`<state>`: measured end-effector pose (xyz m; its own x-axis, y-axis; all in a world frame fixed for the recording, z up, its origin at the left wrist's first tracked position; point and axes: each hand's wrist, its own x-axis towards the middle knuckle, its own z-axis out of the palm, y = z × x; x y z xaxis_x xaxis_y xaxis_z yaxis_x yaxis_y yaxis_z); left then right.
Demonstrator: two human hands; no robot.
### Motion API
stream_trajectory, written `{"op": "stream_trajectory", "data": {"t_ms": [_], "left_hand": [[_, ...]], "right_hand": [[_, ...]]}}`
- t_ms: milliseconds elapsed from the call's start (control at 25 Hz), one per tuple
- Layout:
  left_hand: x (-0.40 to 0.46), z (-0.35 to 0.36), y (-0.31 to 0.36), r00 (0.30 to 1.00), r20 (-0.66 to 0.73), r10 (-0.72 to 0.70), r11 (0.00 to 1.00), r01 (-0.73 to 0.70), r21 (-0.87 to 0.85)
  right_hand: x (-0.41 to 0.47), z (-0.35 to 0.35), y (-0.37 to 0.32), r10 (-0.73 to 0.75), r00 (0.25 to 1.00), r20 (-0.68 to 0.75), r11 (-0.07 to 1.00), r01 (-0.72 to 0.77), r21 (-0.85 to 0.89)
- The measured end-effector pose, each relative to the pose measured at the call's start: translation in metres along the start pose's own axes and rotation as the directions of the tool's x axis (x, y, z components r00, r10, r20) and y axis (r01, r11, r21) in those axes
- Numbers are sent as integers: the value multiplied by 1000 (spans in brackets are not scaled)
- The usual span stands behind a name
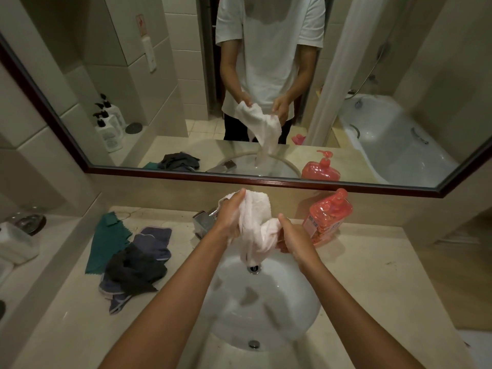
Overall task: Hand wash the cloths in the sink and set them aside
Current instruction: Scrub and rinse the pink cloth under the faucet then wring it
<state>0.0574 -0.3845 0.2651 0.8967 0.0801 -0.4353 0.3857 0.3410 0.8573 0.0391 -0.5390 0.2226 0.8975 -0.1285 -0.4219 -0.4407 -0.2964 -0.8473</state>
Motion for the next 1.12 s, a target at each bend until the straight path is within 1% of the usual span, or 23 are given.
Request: {"op": "stream_trajectory", "data": {"t_ms": [40, 80, 120, 160, 200, 240, 320, 400, 440, 480, 520, 640, 720, 800, 880, 920, 1000, 1040, 1080, 1120], "left_hand": [[1, 1, 2, 1000, -8, 15, 1000, -14, 15], [2, 3, 4, 999, -12, 33, 999, -33, 36], [1, 5, 6, 999, -10, 53, 997, -52, 57], [-2, 8, 9, 998, 0, 63, 996, -63, 66], [-4, 12, 10, 998, 21, 60, 997, -61, 54], [-6, 16, 12, 997, 53, 55, 998, -57, 32], [-8, 22, 15, 993, 104, 58, 998, -60, 16], [-8, 26, 17, 990, 118, 79, 996, -83, 27], [-9, 27, 19, 988, 121, 93, 995, -96, 25], [-10, 26, 21, 987, 121, 105, 994, -107, 11], [-10, 24, 24, 986, 125, 113, 994, -113, -6], [-5, 14, 33, 986, 101, 132, 989, -137, 50], [-2, 8, 34, 990, 77, 119, 991, -123, 46], [-1, 4, 30, 991, 94, 90, 994, -95, 52], [-4, -3, 24, 983, 182, 29, 994, -49, 103], [-5, -7, 20, 966, 257, -22, 991, -13, 133], [-6, -13, 10, 910, 404, -96, 985, 30, 167], [-5, -15, 3, 887, 451, -101, 985, 25, 171], [-2, -16, -4, 888, 454, -79, 984, -4, 179], [0, -15, -11, 911, 410, -40, 978, -48, 202]], "right_hand": [[-5, -4, -1, -113, 990, -78, 986, 102, -134], [-11, -8, -2, -240, 960, -144, 952, 204, -231], [-14, -10, -4, -341, 920, -190, 922, 289, -258], [-16, -10, -8, -396, 893, -211, 911, 354, -211], [-14, -9, -14, -407, 887, -218, 913, 390, -119], [-11, -7, -20, -393, 895, -212, 918, 397, -25], [-3, 1, -27, -340, 927, -160, 922, 362, 138], [4, 8, -26, -310, 950, -34, 887, 302, 350], [7, 9, -24, -311, 950, 28, 867, 272, 418], [9, 9, -22, -319, 944, 84, 862, 251, 441], [9, 8, -21, -319, 938, 135, 874, 237, 423], [9, 2, -20, -281, 934, 222, 923, 199, 330], [8, -2, -20, -286, 934, 216, 917, 201, 345], [6, -6, -26, -277, 947, 163, 895, 193, 403], [2, -8, -35, -251, 966, 63, 881, 202, 427], [1, -8, -41, -220, 975, 1, 870, 196, 452], [-2, -9, -52, -113, 991, -78, 825, 137, 549], [-3, -10, -57, -76, 994, -83, 798, 110, 592], [-3, -11, -61, -60, 996, -67, 775, 89, 625], [-4, -12, -65, -58, 997, -43, 751, 72, 656]]}}
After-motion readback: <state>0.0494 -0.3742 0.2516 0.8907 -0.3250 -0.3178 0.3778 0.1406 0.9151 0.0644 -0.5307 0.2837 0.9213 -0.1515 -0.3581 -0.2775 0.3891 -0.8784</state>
